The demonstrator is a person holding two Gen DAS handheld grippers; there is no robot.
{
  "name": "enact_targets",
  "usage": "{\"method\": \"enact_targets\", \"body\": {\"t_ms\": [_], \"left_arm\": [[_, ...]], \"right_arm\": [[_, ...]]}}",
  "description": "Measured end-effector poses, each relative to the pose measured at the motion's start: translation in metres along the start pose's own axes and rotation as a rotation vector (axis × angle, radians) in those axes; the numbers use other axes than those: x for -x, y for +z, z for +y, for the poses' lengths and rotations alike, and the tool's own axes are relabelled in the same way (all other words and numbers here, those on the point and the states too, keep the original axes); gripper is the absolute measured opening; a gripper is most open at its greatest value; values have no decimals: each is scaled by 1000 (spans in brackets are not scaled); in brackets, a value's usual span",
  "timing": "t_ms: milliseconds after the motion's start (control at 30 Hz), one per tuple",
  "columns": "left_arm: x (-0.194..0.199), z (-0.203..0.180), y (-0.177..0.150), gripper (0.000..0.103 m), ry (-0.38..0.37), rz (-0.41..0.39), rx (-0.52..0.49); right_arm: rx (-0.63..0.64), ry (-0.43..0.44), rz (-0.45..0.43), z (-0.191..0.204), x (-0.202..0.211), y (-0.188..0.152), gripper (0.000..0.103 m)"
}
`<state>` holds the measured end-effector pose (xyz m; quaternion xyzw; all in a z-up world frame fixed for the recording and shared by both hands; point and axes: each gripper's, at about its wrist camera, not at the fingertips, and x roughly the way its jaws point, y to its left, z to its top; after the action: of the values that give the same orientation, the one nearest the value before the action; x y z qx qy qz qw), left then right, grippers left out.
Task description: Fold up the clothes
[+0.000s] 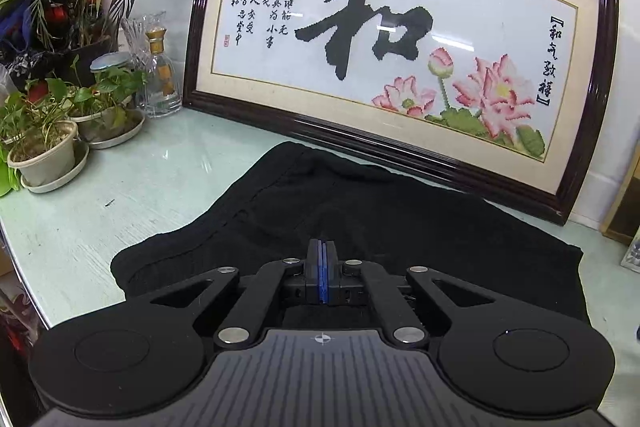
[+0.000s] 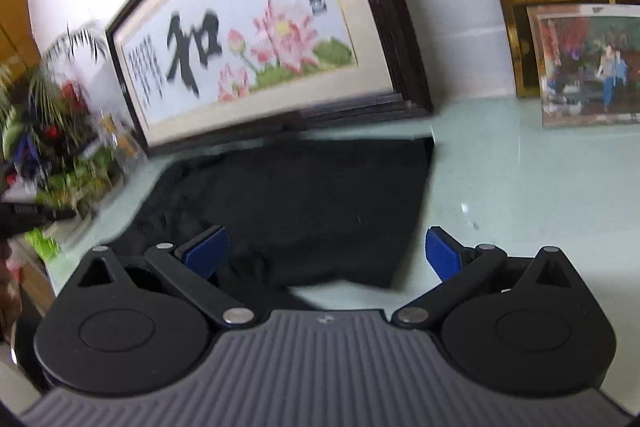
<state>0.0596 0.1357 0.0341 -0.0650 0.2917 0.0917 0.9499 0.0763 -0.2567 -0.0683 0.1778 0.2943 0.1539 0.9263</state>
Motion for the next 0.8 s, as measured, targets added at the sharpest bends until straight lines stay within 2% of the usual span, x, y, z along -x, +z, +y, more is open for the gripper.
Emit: {"method": "enact_targets", "body": {"t_ms": [67,133,167,267,300,333,367,500,800], "left_arm": [[2,4,-1,0,7,1,3],[4,7,-2,0,13,3,7],[5,9,-2,0,16,3,8],[7,13,-2,0,30,4,11],[6,13,-1,0,38,3,11],[7,15,-1,0,43,2,12],[8,17,-1,0,47,3,15],[9,23,-2,0,65,7,16],[4,31,-4,0,78,25,29]], "right_arm": [[-10,15,-1,0,-8,0,100],[-7,3,-9,1,-15,-1,78],[-5,-3,-4,1,-18,-2,73],[-37,-19,47,-5,-31,-4,49],[-65,-39,63,-9,-35,-6,33],[-99,-60,78,-15,-38,-6,11],[-132,-80,94,-22,-42,-7,3],[-233,-127,151,-42,-52,-8,1],[-238,-149,199,-51,-55,-17,3]]}}
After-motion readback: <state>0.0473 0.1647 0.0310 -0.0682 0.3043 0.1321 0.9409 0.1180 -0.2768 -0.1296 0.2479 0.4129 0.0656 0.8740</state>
